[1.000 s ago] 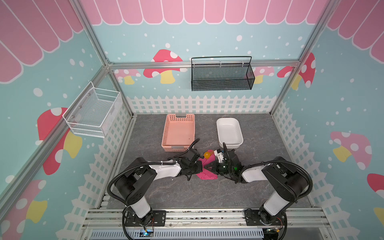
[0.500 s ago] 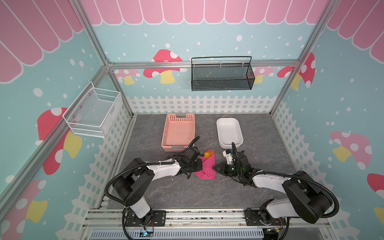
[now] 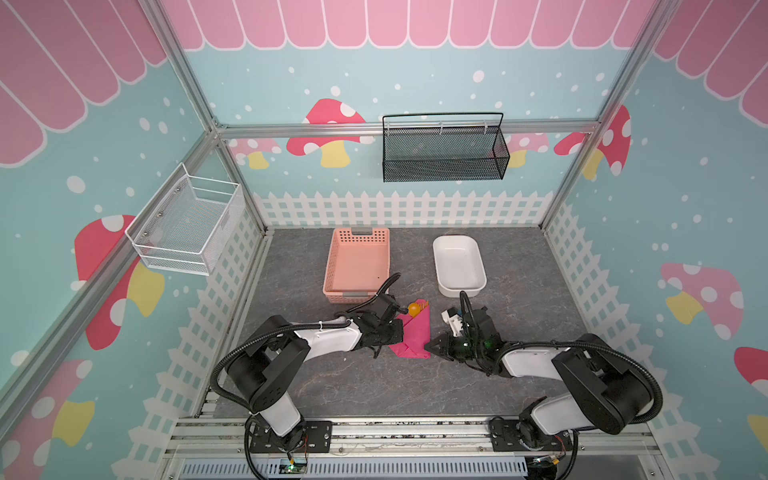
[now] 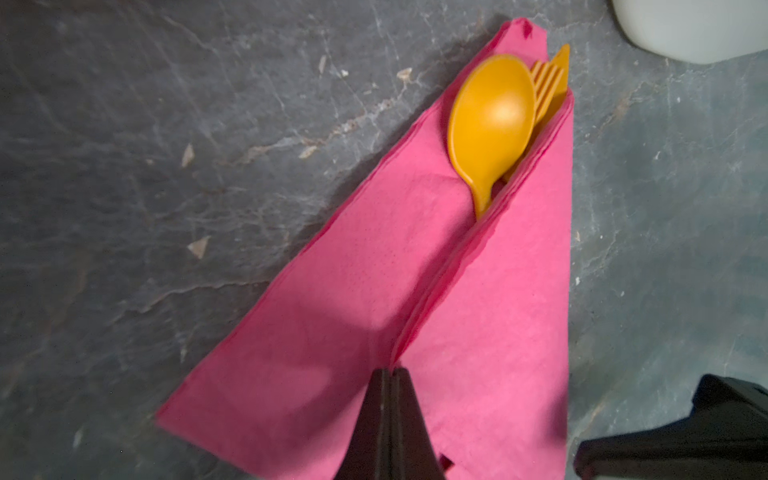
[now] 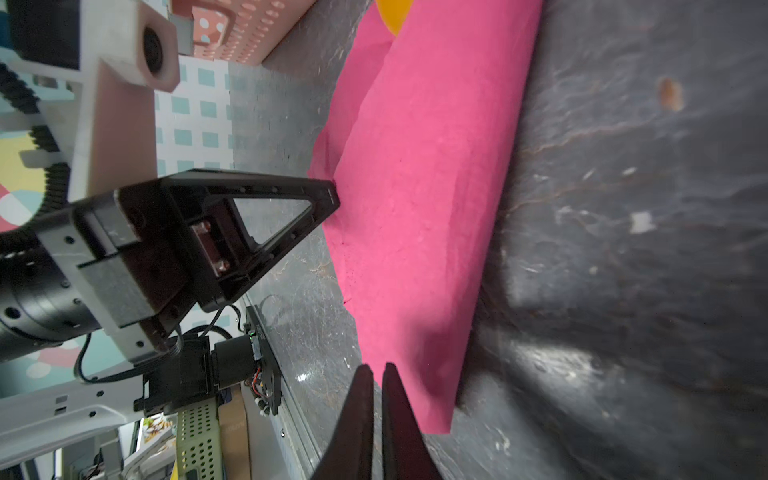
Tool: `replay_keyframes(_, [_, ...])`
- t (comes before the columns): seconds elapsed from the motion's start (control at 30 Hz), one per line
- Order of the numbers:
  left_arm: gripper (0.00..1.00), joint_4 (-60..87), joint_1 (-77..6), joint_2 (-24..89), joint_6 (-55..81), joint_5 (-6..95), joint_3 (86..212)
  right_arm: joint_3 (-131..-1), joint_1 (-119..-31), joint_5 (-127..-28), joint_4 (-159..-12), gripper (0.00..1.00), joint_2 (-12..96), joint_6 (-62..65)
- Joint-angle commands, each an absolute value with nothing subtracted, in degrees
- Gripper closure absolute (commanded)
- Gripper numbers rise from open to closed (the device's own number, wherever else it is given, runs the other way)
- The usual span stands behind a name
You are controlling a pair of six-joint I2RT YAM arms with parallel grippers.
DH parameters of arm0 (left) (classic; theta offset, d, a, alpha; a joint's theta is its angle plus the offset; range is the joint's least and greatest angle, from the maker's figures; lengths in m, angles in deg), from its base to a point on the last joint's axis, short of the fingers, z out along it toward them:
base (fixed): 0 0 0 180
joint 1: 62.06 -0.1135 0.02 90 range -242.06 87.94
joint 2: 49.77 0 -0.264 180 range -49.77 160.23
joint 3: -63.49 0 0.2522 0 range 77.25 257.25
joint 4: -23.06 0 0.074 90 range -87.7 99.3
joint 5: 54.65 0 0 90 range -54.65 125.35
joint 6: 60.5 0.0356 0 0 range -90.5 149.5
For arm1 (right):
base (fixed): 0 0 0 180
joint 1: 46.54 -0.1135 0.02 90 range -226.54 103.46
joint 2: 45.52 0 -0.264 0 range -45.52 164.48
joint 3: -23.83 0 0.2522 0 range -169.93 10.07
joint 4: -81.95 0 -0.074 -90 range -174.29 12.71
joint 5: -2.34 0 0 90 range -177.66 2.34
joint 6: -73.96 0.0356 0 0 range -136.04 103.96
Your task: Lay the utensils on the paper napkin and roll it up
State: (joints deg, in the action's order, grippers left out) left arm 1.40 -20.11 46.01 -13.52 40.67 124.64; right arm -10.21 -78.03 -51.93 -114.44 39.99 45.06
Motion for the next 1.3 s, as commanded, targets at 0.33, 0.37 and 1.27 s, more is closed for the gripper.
replay_keyframes(0.33, [1.0,0.9,-20.8,47.2,-12.8,39.6,125.4,-7.6,-77.9,-51.9,-118.3,0.92,45.6,45.7])
replay_keyframes(0.37, [1.0,0.9,-20.9,47.3,-12.8,39.6,125.4,-7.6,-77.9,-52.2,-117.9,0.92,46.1,45.5])
replay_keyframes(1.27, [0.86,-8.0,-19.8,32.2,-9.8,37.5,125.6,-6.3,-83.1,-55.5,-114.9,0.93,46.2,47.3])
